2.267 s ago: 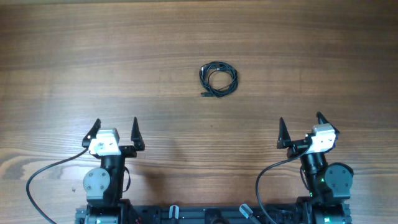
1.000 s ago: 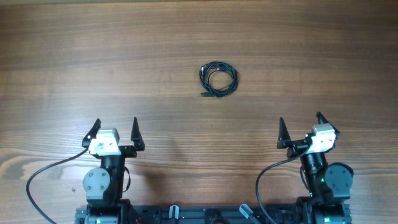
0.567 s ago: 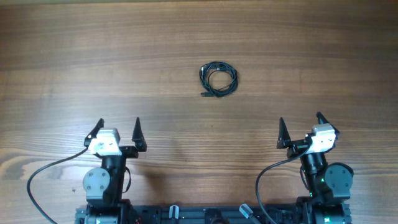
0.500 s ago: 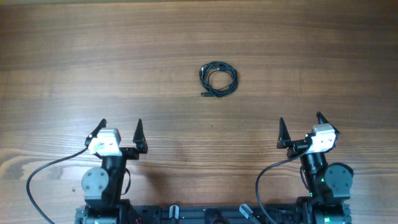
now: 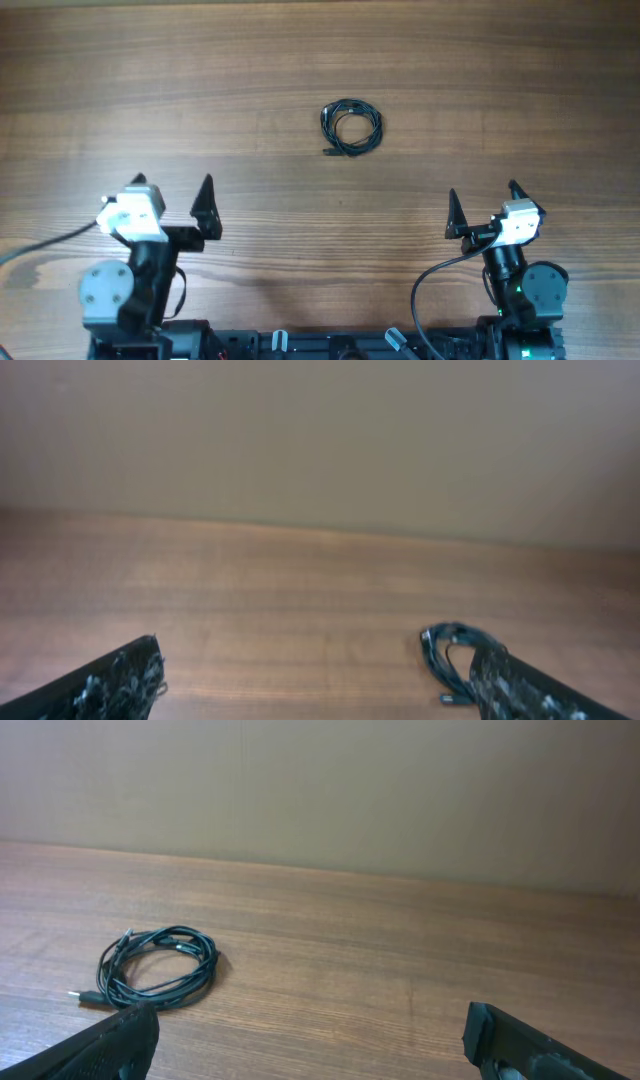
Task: Untangle cables
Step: 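Raise both arms and move the left gripper toward the black cable coil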
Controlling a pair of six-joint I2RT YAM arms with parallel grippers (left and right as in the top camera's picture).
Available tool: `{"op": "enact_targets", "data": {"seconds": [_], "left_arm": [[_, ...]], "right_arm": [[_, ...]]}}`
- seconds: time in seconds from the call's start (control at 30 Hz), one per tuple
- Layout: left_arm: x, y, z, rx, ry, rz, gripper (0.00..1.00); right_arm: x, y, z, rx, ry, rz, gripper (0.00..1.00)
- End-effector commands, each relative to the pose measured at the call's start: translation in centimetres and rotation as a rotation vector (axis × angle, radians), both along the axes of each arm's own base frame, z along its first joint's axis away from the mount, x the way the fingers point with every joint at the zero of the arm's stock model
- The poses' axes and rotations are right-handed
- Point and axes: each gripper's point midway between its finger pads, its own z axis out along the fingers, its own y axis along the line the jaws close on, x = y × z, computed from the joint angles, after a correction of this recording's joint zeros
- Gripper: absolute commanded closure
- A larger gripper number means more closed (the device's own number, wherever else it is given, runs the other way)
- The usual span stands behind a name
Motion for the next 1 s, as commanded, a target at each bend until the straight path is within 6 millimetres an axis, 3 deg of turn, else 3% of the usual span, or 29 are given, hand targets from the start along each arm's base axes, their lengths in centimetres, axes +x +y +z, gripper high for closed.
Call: {"op": "enact_targets", "data": {"seconds": [0.0, 0.27, 0.4, 0.5, 0.6, 0.73, 0.87, 0.97], "left_arm": [[0.7, -0.1, 4.0, -0.018, -0.002, -0.008, 0.0], [3.4, -0.1, 9.0, -0.084, 0.018, 0.004, 0.0], [4.5, -0.1, 8.7, -0.029, 0.054, -0.005, 0.0], [5.7, -0.1, 6.6, -0.015, 0.142, -0.007, 0.0], [7.2, -0.4, 4.5, -0.002, 0.23, -0.031, 0.0], [8.9, -0.8, 3.6, 0.006, 0.278, -0.06, 0.0], [9.7, -0.8, 4.2, 0.021, 0.259, -0.064, 0.0], [9.9, -0.8, 4.6, 0.021, 0.244, -0.065, 0.0]], "right_arm": [[0.0, -0.2, -0.1, 0.002, -0.003, -0.009, 0.0], [0.0, -0.3, 0.0, 0.001, -0.004, -0.013, 0.0], [0.1, -0.6, 0.0, 0.031, -0.002, -0.037, 0.0], [-0.1, -0.6, 1.0, 0.162, -0.006, -0.045, 0.0], [-0.7, -0.8, 3.7, 0.156, -0.043, -0.052, 0.0], [-2.3, -2.0, 8.1, 0.155, -0.089, -0.118, 0.0], [-4.9, -2.5, 13.1, 0.144, -0.128, -0.14, 0.0], [-5.7, -2.5, 15.8, 0.167, -0.127, -0.141, 0.0]]}}
